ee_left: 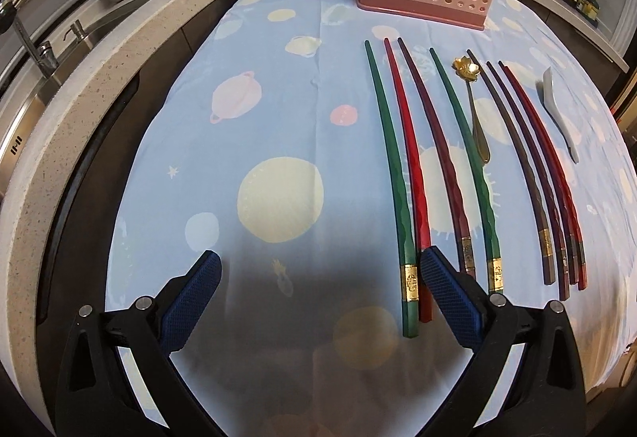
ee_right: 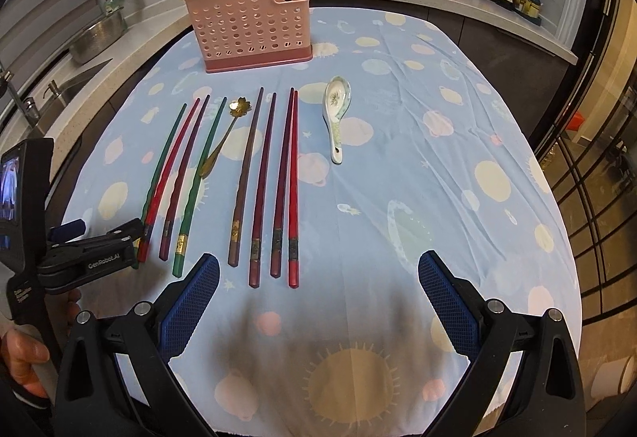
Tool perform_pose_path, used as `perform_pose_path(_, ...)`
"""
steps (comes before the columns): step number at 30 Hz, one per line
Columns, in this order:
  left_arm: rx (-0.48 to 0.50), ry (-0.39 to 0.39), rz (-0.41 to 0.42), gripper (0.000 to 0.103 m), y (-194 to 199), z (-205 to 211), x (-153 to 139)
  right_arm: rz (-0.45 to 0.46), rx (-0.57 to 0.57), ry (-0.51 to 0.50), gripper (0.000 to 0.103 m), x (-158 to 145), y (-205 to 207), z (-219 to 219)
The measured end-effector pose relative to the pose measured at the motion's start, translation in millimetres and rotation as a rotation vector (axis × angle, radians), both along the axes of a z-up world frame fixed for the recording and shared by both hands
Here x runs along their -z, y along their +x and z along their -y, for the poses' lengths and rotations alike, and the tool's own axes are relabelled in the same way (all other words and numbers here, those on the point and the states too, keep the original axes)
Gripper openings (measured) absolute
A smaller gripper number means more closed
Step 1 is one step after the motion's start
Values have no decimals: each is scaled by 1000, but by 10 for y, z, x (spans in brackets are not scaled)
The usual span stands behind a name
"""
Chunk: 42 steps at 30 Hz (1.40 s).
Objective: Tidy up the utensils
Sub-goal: 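Grasp a green chopstick with the left tool while the right tool grasps the white ceramic spoon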
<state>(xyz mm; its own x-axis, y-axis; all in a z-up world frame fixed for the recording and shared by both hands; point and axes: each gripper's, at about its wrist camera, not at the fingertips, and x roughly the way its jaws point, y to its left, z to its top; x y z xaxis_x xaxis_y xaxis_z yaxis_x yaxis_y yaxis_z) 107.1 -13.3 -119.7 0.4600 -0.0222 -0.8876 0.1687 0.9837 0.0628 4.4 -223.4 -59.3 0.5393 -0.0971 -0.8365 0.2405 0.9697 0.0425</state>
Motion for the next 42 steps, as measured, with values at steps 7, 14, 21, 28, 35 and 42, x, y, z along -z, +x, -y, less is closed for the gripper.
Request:
perform_pose_path(7,-22,-10,-11,96,35,-94,36,-14,1,3,96,45,37,1)
perform_pose_path(14,-23,-3,-15,92,26,-120,88,-15,-4,-12,96,82,87,10)
perform_pose_path(21,31,-46,-16,61,104,-14,28,12,24,-19,85,189,412,251)
perform_pose_path(28,28,-59,-20,35,206,-12,9,-11,36,67,51,443,949,433)
perform_pose_path(35,25,-69,-23,24,256,-17,11,-20,25,73,28,625,1286,441)
perform_pose_path(42,14,-120,-49,8,293,-72,-11,-8,5,31,10,609,1298,421)
